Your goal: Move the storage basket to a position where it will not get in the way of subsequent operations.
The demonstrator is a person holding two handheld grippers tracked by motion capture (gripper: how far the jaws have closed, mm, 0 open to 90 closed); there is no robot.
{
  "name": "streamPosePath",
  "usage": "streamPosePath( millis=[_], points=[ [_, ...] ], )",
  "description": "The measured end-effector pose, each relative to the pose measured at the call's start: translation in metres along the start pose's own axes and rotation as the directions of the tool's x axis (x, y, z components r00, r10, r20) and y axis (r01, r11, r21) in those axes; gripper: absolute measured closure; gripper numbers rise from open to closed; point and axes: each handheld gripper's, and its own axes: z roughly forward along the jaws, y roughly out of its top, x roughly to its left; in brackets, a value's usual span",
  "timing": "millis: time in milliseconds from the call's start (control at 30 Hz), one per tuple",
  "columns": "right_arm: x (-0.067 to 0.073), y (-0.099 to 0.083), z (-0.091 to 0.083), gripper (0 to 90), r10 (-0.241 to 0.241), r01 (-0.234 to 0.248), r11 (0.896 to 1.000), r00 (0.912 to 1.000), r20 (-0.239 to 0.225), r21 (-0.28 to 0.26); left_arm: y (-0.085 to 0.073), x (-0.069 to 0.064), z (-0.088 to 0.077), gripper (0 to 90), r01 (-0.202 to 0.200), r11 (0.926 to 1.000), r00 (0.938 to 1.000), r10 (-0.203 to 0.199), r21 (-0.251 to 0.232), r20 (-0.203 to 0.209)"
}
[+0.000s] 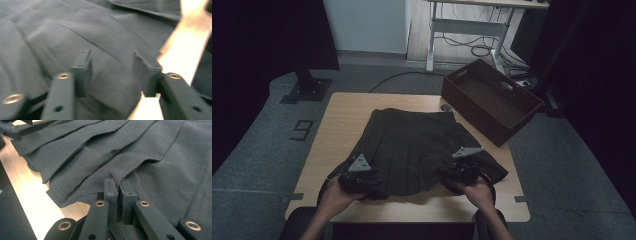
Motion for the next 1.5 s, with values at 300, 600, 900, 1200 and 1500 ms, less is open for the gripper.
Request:
streamPosePath(
  millis=[300,600,900,1200,1500],
  points=[
    [-0.003,-0.023,0.005,79.8,0.037,-0.035,0.999,0.9987,-0.036,0.037,-0.019,-0.018,0.030,62.3,-0.059,0.9902,0.9947,0.069,0.127,-0.077],
    [0.000,-0.017,0.000,87.5,0.008,-0.008,1.000,0.9999,-0.006,0.024,0.000,-0.008,0.009,90.0,-0.060,0.9961,0.9894,0.068,0.064,-0.128],
    [-0.006,0.009,-0.016,87.4,-0.019,0.020,0.999,0.9994,0.029,-0.034,0.013,-0.001,-0.003,64.9,-0.076,0.9971,0.9966,0.076,-0.003,-0.032],
    [-0.012,-0.001,-0.008,87.0,0.004,-0.004,1.000,0.9998,0.020,0.001,-0.023,-0.009,0.028,46.2,-0.069,0.9819,0.9947,0.081,0.177,-0.063],
    [-0.016,0.001,-0.009,87.4,0.005,-0.004,1.000,0.9992,0.039,-0.004,-0.012,-0.001,0.020,89.0,-0.053,0.9851,0.9948,0.066,0.164,-0.077]
  ],
)
